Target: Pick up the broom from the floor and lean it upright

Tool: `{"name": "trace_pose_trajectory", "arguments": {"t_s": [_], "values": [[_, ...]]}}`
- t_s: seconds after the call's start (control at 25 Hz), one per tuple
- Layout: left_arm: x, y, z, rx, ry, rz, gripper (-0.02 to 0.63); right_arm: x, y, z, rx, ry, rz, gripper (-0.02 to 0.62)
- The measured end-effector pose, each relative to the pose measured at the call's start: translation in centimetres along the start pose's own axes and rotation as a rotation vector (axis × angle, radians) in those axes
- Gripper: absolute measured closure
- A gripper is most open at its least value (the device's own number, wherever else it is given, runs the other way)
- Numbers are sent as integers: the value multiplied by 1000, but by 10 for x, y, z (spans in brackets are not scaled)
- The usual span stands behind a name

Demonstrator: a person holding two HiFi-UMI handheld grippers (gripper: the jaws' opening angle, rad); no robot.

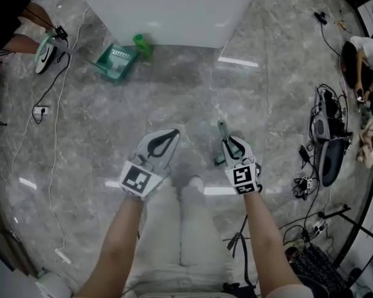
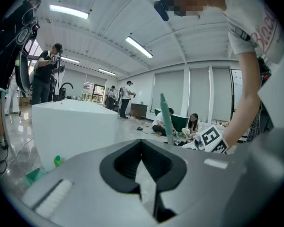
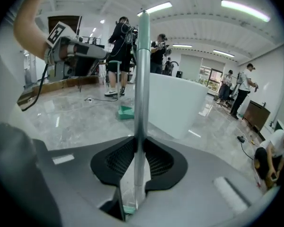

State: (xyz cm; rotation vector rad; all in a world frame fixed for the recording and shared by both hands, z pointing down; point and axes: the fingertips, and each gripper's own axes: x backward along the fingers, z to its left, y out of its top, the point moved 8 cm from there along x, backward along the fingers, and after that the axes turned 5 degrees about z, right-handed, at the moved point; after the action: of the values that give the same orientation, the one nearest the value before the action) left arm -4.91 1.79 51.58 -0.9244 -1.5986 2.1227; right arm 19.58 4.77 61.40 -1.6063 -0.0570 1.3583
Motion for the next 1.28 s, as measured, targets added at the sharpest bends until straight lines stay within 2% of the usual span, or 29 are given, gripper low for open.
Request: {"name": "trace_pose_trajectory", "arguments": {"t_s": [0.24,0.4,0.56,0.8,1.04,1.28], "values": [[-3,64,-14,-8,52,-32,606,42,62,-22,-121,-49,-137,518],[0,92,-17,-6,87,-50,606,61,108,-33,-147,-66,-211,518],[-5,124,-1,-20,120,-83,606,67,157,-53,-182,-95,-259,518],[-31,177,39,-96,94,-80,606,57,222,-86,-237,-155,-274,518],[-54,206,95,-67,64,-57,606,27,275,-109,-238,-205,-222,517],[-92,211,141,-38,23,-34,606,-23,294,-137,-246,-270,-158,517]]}}
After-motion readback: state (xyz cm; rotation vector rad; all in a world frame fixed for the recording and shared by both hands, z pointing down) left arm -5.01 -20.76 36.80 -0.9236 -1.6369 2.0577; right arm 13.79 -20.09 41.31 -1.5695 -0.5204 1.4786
